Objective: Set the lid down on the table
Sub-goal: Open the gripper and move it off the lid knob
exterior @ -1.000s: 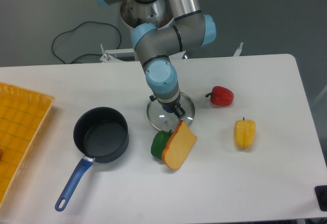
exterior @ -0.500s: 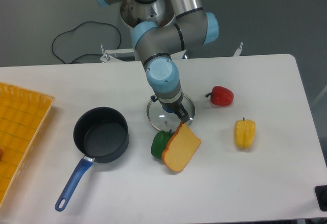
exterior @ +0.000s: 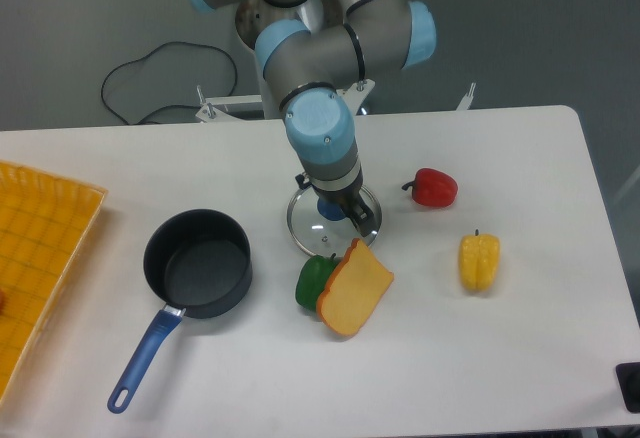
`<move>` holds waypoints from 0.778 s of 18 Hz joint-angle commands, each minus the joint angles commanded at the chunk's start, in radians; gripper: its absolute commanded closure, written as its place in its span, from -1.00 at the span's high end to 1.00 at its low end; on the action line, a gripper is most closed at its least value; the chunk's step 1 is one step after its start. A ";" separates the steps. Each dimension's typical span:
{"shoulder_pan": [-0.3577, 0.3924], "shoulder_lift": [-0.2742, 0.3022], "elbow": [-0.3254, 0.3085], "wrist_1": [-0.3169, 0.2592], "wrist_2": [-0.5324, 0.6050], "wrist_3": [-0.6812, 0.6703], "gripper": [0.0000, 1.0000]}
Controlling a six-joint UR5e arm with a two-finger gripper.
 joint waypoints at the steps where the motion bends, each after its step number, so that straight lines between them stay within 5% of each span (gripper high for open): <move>1: 0.003 0.002 0.015 0.000 -0.017 0.000 1.00; 14: 0.011 0.029 0.040 0.006 -0.022 0.009 1.00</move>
